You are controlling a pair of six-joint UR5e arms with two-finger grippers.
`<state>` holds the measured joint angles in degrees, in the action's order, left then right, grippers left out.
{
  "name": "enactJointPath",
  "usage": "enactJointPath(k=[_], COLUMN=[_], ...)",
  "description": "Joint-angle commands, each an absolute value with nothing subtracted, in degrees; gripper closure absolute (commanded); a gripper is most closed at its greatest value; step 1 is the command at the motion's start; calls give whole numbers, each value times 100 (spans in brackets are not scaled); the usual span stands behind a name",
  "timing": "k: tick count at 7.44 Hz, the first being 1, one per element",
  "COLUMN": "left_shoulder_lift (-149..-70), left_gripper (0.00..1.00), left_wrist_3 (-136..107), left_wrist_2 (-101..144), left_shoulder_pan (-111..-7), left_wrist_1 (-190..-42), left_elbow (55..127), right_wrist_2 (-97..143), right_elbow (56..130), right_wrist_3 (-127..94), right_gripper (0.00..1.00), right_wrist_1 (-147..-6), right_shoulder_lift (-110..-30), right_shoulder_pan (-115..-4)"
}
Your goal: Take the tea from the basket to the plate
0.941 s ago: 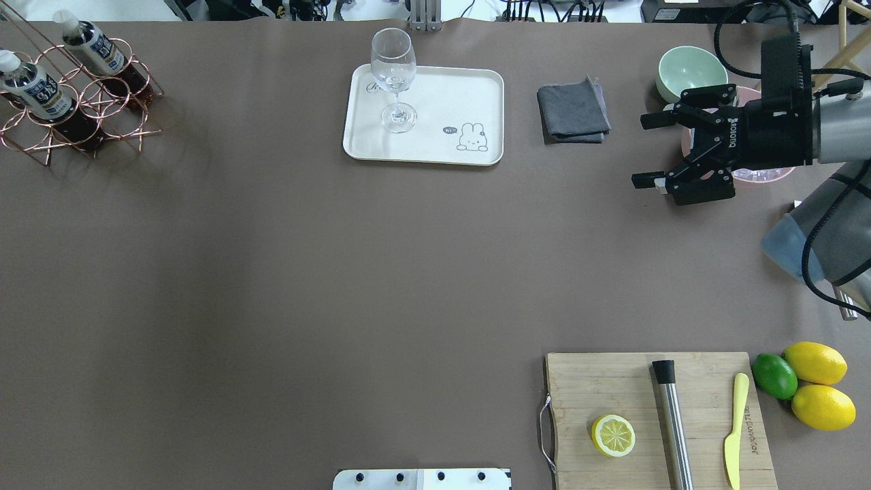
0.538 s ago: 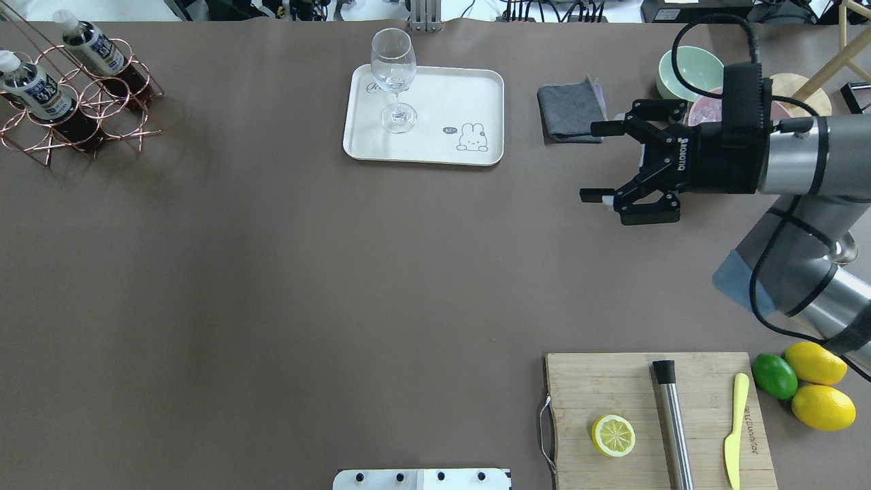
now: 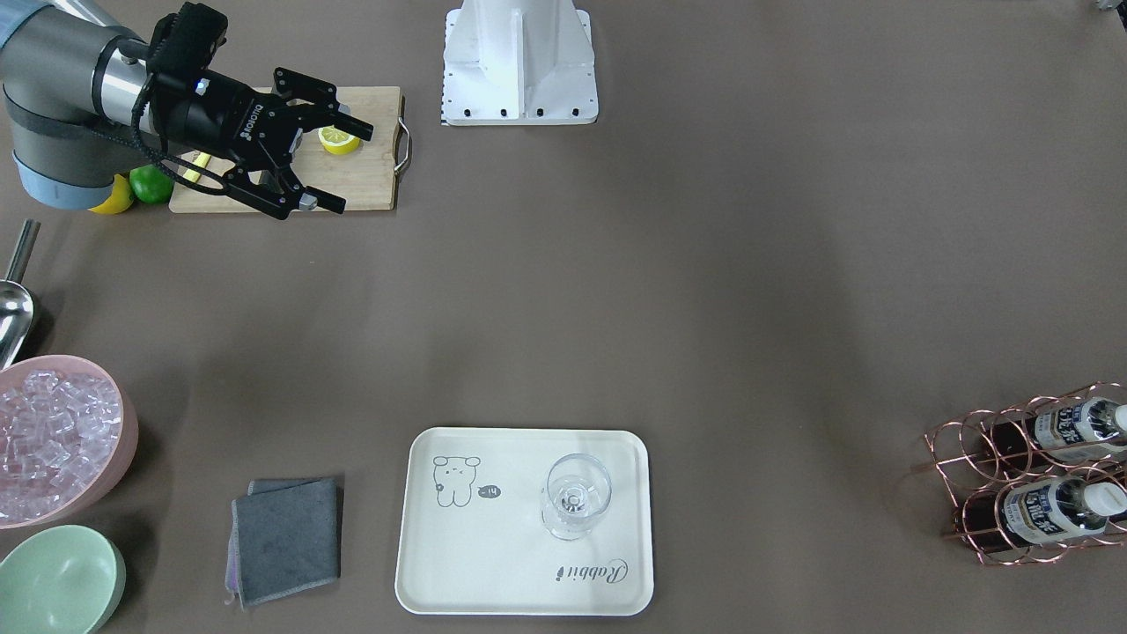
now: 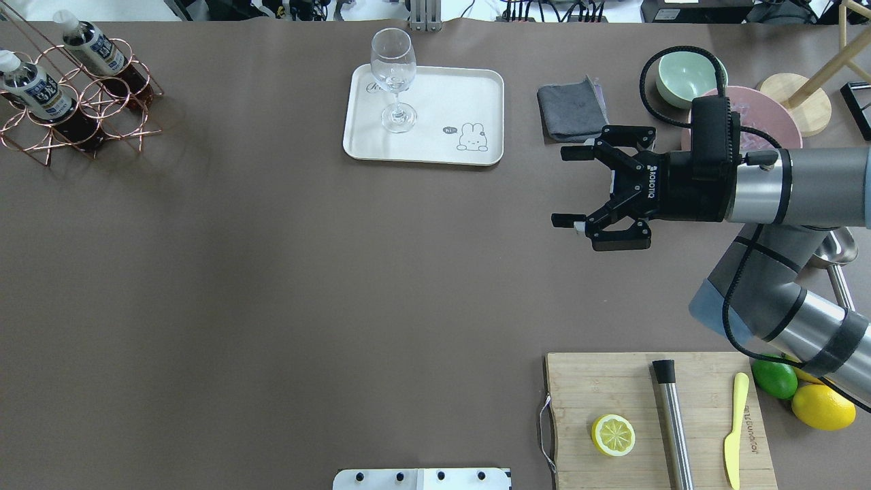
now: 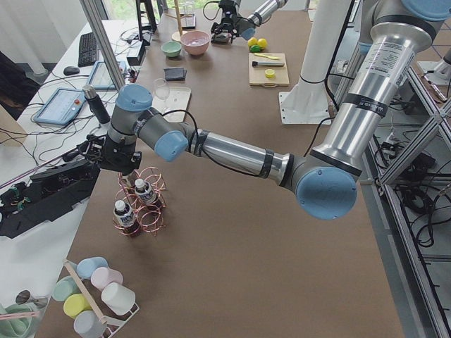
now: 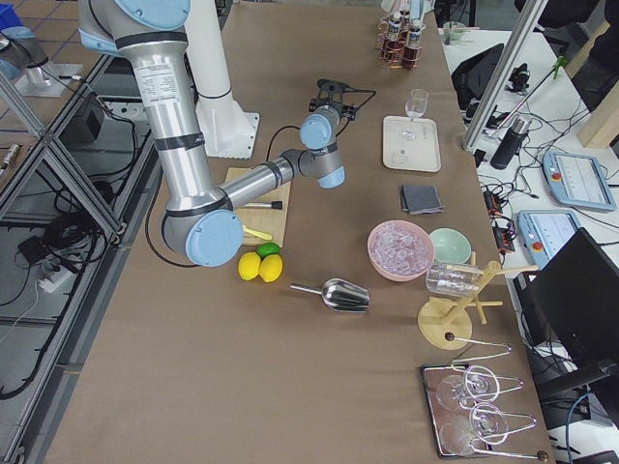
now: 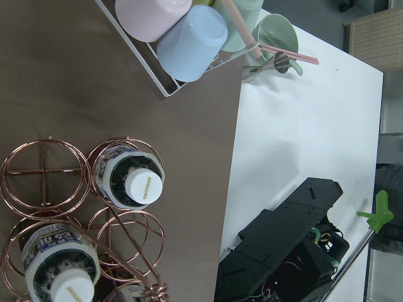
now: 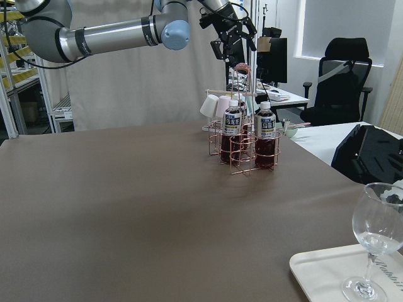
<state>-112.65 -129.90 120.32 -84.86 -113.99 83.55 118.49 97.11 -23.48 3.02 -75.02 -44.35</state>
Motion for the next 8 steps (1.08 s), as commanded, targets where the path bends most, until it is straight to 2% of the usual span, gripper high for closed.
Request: enactJointPath(k=[1, 2, 4, 5, 6, 8], left_shoulder_lift=[-11259, -11267, -11276, -11276, -11276, -11111], left_gripper=[3, 7, 24, 46, 99, 100], left_wrist_3=[-13420, -13421, -13412, -13421, -13421, -13307], left_wrist_2=[12006, 11971, 11962, 11962, 11962, 11962], left_shoulder_pan=[-8288, -8184, -8086, -8069, -8068, -8086], left_wrist_1=[-11408, -11408, -11417, -11417, -11417, -11408], left_elbow=[8376, 8376, 8323, 8341, 8376, 8551], right_wrist_2=[11865, 11883, 11865, 11865, 11865, 11874], right_elbow=[9712, 9721, 9712, 9703, 9694, 9686], right_wrist_3=[-2355, -2364, -2356, -2355, -2355, -2355], right_gripper=[0, 0, 0, 0, 0, 0], right_wrist_1=[299, 308, 308, 308, 308, 308], right_shoulder_lift=[-7523, -7541, -7541, -7541, -7541, -7550], right_shoulder_pan=[-4430, -4421, -4421, -4421, -4421, -4421])
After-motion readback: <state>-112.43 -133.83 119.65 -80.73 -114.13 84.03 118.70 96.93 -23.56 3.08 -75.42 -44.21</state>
